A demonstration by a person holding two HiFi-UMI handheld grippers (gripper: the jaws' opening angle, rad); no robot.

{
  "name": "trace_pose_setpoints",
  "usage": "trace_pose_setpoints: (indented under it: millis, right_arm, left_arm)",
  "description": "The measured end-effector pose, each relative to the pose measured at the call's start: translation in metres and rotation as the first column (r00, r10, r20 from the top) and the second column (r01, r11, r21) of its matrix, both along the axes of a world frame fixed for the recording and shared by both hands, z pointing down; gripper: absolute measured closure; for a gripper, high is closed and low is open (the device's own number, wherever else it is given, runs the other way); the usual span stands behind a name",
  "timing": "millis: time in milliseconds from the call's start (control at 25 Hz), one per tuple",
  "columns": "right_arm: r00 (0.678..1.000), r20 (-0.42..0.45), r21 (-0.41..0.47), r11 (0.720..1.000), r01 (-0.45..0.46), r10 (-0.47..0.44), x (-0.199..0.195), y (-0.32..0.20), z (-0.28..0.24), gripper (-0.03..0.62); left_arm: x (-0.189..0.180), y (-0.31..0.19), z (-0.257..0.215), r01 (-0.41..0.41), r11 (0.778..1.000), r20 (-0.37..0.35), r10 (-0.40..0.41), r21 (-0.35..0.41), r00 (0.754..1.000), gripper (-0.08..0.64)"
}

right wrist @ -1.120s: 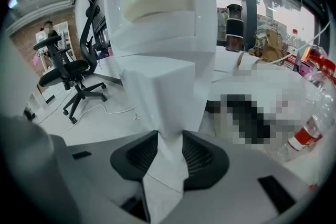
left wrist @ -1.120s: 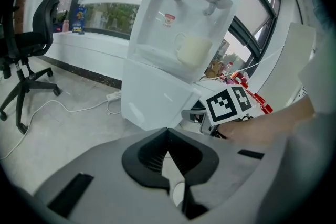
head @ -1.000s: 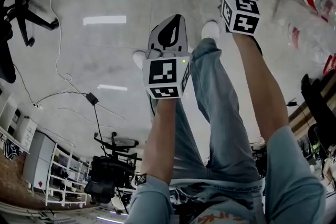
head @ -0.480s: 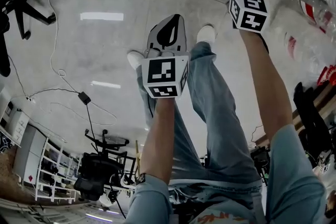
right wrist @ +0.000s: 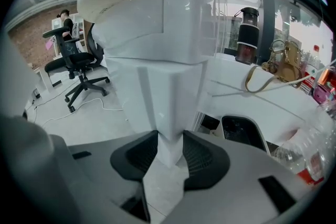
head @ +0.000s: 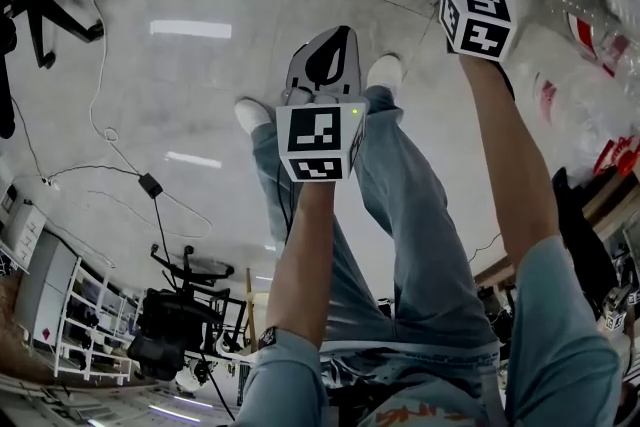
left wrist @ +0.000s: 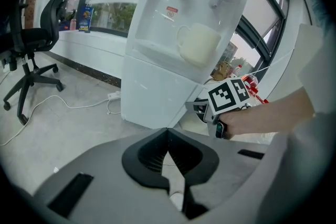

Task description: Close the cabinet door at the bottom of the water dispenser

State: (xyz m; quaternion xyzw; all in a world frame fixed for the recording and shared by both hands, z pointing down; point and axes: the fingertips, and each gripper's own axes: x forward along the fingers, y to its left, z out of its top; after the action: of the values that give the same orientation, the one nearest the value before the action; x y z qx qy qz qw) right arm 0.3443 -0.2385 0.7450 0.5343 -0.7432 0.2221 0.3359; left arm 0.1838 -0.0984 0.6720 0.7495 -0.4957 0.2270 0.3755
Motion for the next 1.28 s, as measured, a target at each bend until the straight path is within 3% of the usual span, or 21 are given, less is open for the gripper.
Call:
trace_pose_setpoints:
  millis: [520,760,1280]
  right_arm:
    - [0.999,-0.025,0.015,0.999,0.03,-0.03,0.007,-0.013,-0.002,0.434]
    - [0.998,0.061,-0.003,0.999,-0.035,0.035,-0.001,0.008,-0.014,0.46]
    - [0.978,0.21,-0.06,0.998,0.032,-0.018,-0.078,0.107,-0.06,0.557]
  left_arm:
    - [-0.005,0.004,0.001,0.007,1.0,0.009,-0.007,-0.005,1.0,0.549]
    - [-0.005,0.011,-0.006,-0.01,1.0,-0.003,0.01,0.003,1.0,0.549]
    - [-0.033,0.047,-0.043,-0.073,0.996,-0.032,0.075,0.044,0.997,0.549]
